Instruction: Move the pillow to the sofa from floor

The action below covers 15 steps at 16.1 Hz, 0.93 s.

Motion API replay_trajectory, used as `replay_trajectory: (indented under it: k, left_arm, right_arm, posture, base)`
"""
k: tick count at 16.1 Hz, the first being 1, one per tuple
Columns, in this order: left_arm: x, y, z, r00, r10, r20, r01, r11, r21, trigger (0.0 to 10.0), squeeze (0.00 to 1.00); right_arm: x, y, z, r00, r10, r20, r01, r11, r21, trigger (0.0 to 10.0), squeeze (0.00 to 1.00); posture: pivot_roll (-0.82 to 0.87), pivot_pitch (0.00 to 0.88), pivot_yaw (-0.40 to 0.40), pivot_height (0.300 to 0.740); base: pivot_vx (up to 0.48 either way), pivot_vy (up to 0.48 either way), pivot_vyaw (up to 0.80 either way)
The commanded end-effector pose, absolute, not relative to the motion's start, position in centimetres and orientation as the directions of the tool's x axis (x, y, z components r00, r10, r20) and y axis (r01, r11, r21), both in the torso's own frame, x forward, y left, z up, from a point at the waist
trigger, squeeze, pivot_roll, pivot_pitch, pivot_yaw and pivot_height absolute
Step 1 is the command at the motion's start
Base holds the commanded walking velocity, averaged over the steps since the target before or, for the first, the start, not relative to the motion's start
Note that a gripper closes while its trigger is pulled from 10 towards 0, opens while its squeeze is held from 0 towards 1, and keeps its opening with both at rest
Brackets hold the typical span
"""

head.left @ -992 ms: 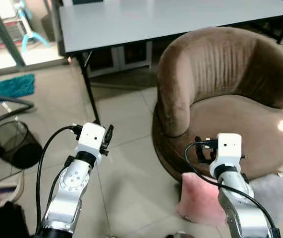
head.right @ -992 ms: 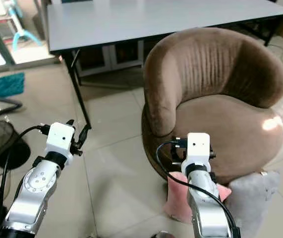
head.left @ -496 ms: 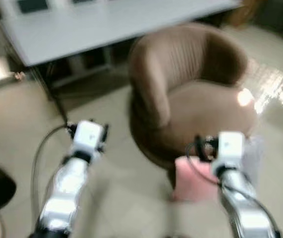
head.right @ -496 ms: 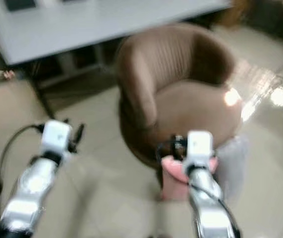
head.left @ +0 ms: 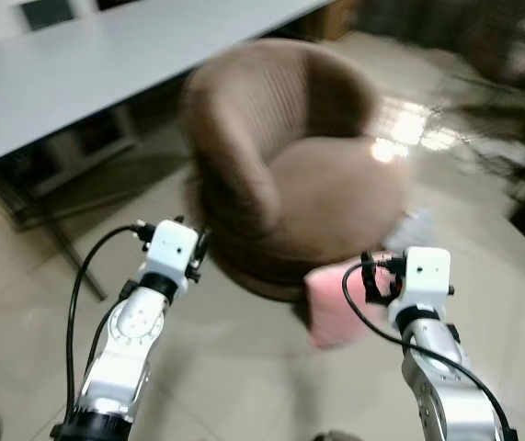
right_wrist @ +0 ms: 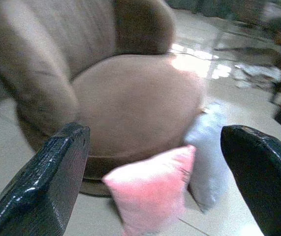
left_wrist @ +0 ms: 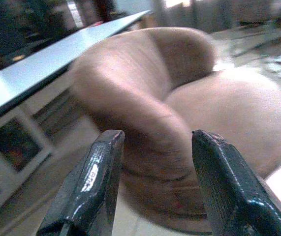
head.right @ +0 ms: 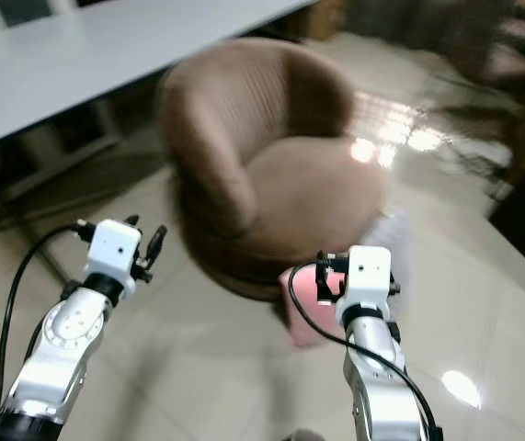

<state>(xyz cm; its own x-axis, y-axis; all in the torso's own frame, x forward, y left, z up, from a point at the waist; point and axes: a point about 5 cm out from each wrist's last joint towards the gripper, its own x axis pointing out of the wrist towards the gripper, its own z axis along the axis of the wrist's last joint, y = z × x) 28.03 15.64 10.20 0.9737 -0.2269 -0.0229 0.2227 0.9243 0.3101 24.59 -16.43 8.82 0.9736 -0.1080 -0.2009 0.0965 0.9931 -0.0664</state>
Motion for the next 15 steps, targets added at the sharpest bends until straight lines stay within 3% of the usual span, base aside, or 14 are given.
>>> replay_trajectory:
  k: [1, 3, 6, 11, 15]
  left_arm:
    - [28.2, 15.0, 10.4, 0.968, -0.250, -0.018, 0.243, 0.917, 0.316, 10.0, 0.00]
    - [28.2, 15.2, 10.4, 0.974, -0.225, -0.006, 0.218, 0.934, 0.284, 10.0, 0.00]
    - [28.2, 15.6, 10.6, 0.976, -0.217, 0.008, 0.207, 0.944, 0.257, 10.0, 0.00]
    - [28.1, 16.4, 10.2, 0.980, -0.197, -0.002, 0.191, 0.953, 0.235, 10.0, 0.00]
    - [27.8, 17.4, 9.9, 0.984, -0.178, -0.007, 0.175, 0.956, 0.235, 10.0, 0.00]
  right_arm:
    - [24.5, -17.1, 9.0, 0.971, -0.136, -0.195, 0.123, 0.989, -0.077, 10.0, 0.00]
    - [24.6, -17.0, 8.8, 0.970, -0.129, -0.206, 0.108, 0.988, -0.110, 10.0, 0.00]
    - [24.7, -16.8, 8.7, 0.969, -0.114, -0.217, 0.091, 0.989, -0.113, 10.0, 0.00]
    - [24.7, -16.9, 8.7, 0.972, -0.103, -0.213, 0.081, 0.991, -0.109, 10.0, 0.00]
    - [24.9, -15.8, 8.5, 0.975, 0.001, -0.224, -0.035, 0.988, -0.150, 10.0, 0.00]
  posture:
    - [-0.05, 0.048, 0.040, 0.740]
    - [-0.05, 0.047, 0.039, 0.740]
    - [-0.05, 0.040, 0.031, 0.740]
    - [-0.06, 0.023, 0.034, 0.740]
    - [-0.05, 0.016, 0.026, 0.740]
  base:
    - [0.000, -0.480, -0.80]
    - [0.000, 0.000, -0.70]
    - [0.000, 0.000, 0.00]
    - [0.364, 0.000, -0.26]
    - [0.389, 0.000, -0.20]
